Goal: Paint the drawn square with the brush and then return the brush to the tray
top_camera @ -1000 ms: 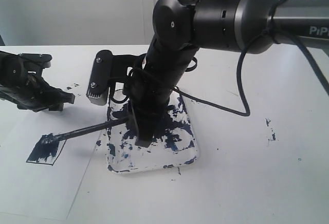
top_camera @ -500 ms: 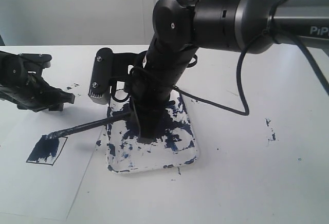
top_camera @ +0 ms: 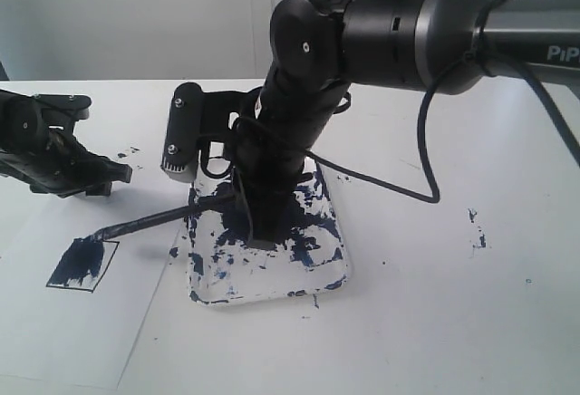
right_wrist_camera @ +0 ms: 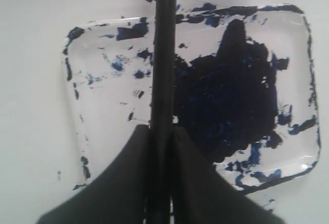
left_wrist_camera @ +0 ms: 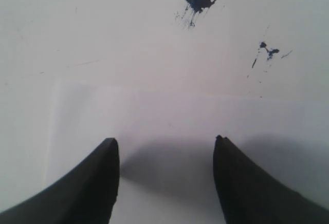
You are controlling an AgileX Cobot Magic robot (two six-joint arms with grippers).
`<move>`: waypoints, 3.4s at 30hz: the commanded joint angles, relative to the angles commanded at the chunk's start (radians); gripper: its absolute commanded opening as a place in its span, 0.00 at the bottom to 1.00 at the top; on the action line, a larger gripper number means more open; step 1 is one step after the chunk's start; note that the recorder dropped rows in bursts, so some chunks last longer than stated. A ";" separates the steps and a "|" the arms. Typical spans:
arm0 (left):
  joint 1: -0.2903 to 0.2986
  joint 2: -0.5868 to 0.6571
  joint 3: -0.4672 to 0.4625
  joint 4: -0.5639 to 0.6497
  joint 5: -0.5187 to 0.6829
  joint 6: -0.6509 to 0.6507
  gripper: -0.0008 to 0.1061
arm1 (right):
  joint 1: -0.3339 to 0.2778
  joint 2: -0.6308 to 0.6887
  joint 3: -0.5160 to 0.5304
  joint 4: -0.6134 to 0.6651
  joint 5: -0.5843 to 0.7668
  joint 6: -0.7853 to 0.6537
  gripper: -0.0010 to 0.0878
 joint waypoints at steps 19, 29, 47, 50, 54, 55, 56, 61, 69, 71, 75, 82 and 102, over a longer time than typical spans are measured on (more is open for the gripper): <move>0.000 0.000 0.000 -0.017 0.012 0.000 0.56 | 0.000 0.008 0.000 -0.001 -0.018 -0.009 0.01; 0.000 0.000 0.000 -0.069 0.023 -0.002 0.56 | 0.000 0.052 0.000 -0.023 -0.031 -0.002 0.01; 0.000 -0.024 0.000 -0.067 0.021 0.047 0.56 | 0.000 0.036 0.000 -0.114 -0.056 0.076 0.01; 0.000 -0.030 0.000 -0.067 0.021 0.049 0.56 | 0.000 0.032 0.000 -0.114 -0.058 0.076 0.01; 0.000 -0.033 0.000 -0.067 0.027 0.049 0.56 | 0.000 0.018 0.000 -0.114 -0.050 0.077 0.01; 0.000 -0.033 0.000 -0.067 0.027 0.049 0.56 | 0.000 0.015 0.000 -0.111 -0.045 0.077 0.01; 0.000 -0.033 0.000 -0.067 0.027 0.049 0.56 | 0.000 0.009 0.000 -0.106 -0.039 0.077 0.01; 0.000 -0.033 0.000 -0.067 0.023 0.049 0.56 | 0.000 -0.013 0.000 -0.058 -0.011 0.077 0.01; 0.000 -0.033 0.000 -0.067 0.023 0.049 0.56 | 0.000 -0.033 0.000 0.069 0.126 -0.014 0.01; 0.000 -0.033 0.000 -0.067 0.023 0.049 0.56 | 0.000 -0.030 0.000 0.065 0.130 -0.014 0.01; 0.000 -0.033 0.000 -0.067 0.025 0.049 0.56 | 0.000 -0.013 0.000 0.039 0.120 -0.016 0.01; 0.000 -0.033 0.000 -0.067 0.031 0.049 0.56 | 0.000 0.022 0.000 -0.003 0.096 -0.011 0.01; 0.000 -0.033 0.000 -0.067 0.030 0.056 0.56 | 0.000 0.038 0.000 -0.102 -0.015 0.062 0.01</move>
